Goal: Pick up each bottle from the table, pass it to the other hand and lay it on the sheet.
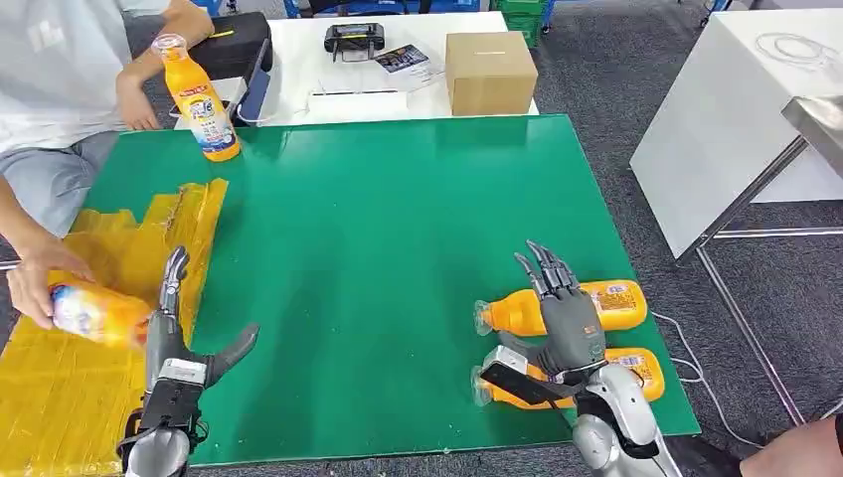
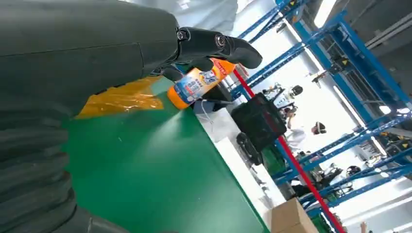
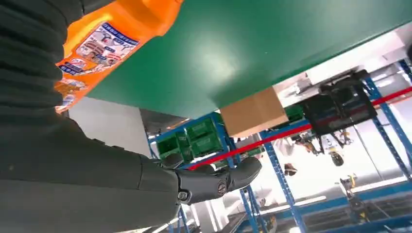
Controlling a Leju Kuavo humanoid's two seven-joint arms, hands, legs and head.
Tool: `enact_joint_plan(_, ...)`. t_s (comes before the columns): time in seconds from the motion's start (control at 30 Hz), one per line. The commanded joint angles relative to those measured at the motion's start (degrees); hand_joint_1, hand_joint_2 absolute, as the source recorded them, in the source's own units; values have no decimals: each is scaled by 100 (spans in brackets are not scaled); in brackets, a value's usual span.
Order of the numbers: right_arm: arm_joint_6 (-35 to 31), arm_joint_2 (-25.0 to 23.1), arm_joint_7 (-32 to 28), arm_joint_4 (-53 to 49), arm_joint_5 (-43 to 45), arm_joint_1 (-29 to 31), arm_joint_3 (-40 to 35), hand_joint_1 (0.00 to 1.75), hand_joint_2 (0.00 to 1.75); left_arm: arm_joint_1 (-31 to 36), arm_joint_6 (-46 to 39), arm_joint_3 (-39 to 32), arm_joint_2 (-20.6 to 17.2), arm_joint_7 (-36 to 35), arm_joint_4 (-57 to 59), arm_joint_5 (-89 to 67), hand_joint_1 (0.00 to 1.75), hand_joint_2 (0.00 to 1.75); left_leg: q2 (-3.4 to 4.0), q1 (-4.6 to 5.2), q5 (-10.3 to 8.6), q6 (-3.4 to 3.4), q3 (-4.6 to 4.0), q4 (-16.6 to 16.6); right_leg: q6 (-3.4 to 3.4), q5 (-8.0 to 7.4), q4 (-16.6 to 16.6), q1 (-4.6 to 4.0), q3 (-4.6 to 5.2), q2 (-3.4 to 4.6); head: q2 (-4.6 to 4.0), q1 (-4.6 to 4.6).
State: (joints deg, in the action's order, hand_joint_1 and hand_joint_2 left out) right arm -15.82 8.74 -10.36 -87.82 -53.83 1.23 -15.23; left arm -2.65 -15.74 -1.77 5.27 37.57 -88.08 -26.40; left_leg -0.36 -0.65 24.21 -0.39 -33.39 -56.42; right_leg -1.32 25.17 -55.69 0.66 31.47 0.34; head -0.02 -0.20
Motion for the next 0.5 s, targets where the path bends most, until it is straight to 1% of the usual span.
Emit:
enact_joint_plan(0.03, 509, 503, 48, 783, 87, 505, 442, 0, 175, 145, 91, 402, 24, -35, 27, 2, 0, 175, -8, 1, 4, 6, 8, 0, 0, 5, 5, -1, -15, -13, 0, -2)
enact_joint_plan(0.07, 542, 534, 36, 874, 93, 561, 463, 0, 175, 164, 90, 408, 23, -38, 56, 4, 0, 175, -7, 1, 7, 10, 15, -2, -1, 7, 7, 0, -24, -14, 0, -2)
enact_joint_plan(0.13, 678, 594, 11, 1179, 75, 740, 456, 0, 175, 232, 115, 423, 16, -58, 162, 43, 0, 175, -3, 1, 1, 6, 4, 2, -2, -1, 6, 0, -12, -3, 0, 0)
enact_joint_plan(0.23, 872, 684, 33, 1538, 40, 973, 385, 0, 175, 307, 247, 437, 7, -36, 235, 196, 0, 175, 1, 2, 6, 9, 18, 2, 0, 1, 11, -3, -28, -2, 0, 2)
enact_joint_plan(0.33, 898, 684, 19, 1645, 49, 1042, 384, 0, 175, 329, 251, 442, 7, -34, 256, 201, 0, 175, -4, 5, -1, 4, 7, 2, 1, -1, 6, 3, -14, -4, 0, -2)
enact_joint_plan(0.4, 898, 684, 19, 1645, 49, 1042, 384, 0, 175, 329, 251, 442, 7, -34, 256, 201, 0, 175, -4, 1, 7, 6, 23, 2, 5, 4, 13, -2, -35, -9, 0, -2)
enact_joint_plan(0.43, 898, 684, 19, 1645, 49, 1042, 384, 0, 175, 329, 251, 442, 7, -34, 256, 201, 0, 175, -4, 4, 3, 5, 15, 3, 2, 2, 9, 4, -23, -6, 0, 0)
enact_joint_plan(0.5, 898, 684, 19, 1645, 49, 1042, 384, 0, 175, 329, 251, 442, 7, -34, 256, 201, 0, 175, 0, 2, 10, 6, 24, 1, 4, 7, 9, 2, -31, -5, 0, 0)
